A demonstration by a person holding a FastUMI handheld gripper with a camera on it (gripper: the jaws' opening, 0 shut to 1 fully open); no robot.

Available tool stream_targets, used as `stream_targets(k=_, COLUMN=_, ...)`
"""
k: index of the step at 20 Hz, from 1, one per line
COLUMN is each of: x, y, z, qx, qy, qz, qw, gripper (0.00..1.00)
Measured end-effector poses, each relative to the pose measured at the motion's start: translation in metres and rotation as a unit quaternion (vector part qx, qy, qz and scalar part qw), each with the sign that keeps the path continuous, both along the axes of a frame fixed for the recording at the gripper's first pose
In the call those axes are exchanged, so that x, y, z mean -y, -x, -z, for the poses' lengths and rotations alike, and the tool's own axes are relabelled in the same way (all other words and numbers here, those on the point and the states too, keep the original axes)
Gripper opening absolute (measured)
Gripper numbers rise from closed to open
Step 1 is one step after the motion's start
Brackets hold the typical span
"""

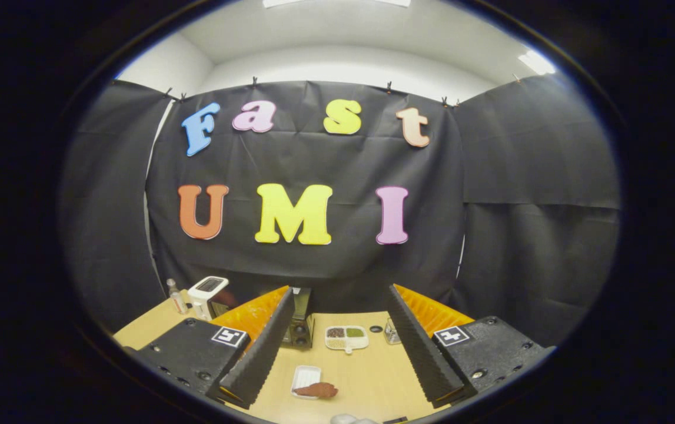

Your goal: Open the toaster oven, put the food inside, and close the toaster oven door.

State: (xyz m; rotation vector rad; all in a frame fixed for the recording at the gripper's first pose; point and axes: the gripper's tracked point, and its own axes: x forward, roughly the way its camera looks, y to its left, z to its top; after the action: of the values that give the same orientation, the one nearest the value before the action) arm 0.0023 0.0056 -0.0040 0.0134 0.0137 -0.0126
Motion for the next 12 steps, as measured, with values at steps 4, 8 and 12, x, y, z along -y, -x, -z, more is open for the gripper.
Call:
stream_targets(k=4, x=-0.007, y=-0.002, z=0.001, qx=-0.002, qy=0.002, qz=0.002, qw=1.000, gripper=1.00)
stream_targets(k=8, x=-0.020, y=-0.011, z=-0.003, qx=0.007, qy=0.001, qz=0.009, qw=1.000, gripper=1.00)
stream_targets(k=12, x=-0.049, y=-0.037, z=0.007, qx=0.006, qy=-0.003, qz=0.011, qw=1.000, gripper=1.00)
